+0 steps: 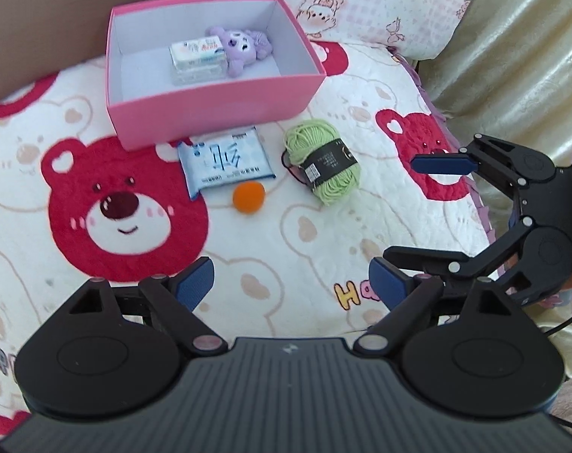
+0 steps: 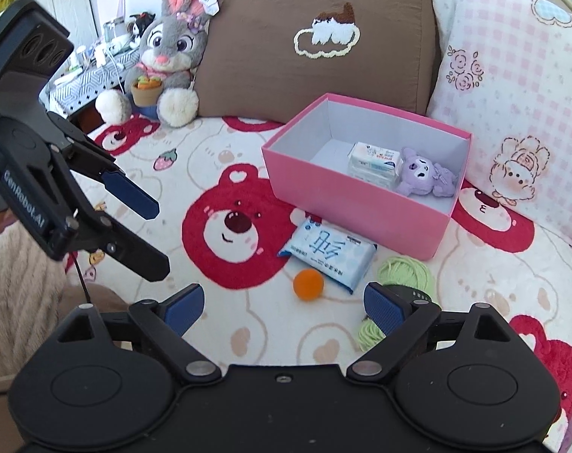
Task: Organize objects
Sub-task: 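Move the left gripper down to the green yarn ball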
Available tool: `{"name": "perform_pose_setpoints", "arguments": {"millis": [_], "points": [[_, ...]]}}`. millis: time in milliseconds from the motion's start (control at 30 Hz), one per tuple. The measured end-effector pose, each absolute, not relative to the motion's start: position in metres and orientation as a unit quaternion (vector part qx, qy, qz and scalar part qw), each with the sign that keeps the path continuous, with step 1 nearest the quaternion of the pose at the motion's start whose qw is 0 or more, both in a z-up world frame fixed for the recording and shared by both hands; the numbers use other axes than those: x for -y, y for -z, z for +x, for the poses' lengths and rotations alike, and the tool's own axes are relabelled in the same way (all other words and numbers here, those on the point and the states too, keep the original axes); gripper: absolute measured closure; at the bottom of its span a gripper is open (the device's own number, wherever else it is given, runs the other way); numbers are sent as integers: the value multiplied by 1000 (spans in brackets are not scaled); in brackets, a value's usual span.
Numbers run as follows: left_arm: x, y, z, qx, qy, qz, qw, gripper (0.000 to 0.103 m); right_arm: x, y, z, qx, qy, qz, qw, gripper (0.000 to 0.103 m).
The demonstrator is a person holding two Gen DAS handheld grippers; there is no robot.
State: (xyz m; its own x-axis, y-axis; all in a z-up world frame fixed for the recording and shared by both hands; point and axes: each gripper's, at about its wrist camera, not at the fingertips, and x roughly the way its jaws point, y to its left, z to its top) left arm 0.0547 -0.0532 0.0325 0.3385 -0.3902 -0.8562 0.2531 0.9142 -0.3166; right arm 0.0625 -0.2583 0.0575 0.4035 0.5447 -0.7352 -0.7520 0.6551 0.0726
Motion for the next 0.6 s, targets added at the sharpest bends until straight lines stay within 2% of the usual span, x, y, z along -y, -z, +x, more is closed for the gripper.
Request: {"name": "perform_pose_setpoints", "arguments": {"millis": [300,600], "points": [[62,-12,63,-544,194,-83,812,7,265,-42,55,-341,-389,-177,837,9],[86,7,84,-526,201,-97,820,6,286,-22,80,-329,-364,-149,858,9]]}}
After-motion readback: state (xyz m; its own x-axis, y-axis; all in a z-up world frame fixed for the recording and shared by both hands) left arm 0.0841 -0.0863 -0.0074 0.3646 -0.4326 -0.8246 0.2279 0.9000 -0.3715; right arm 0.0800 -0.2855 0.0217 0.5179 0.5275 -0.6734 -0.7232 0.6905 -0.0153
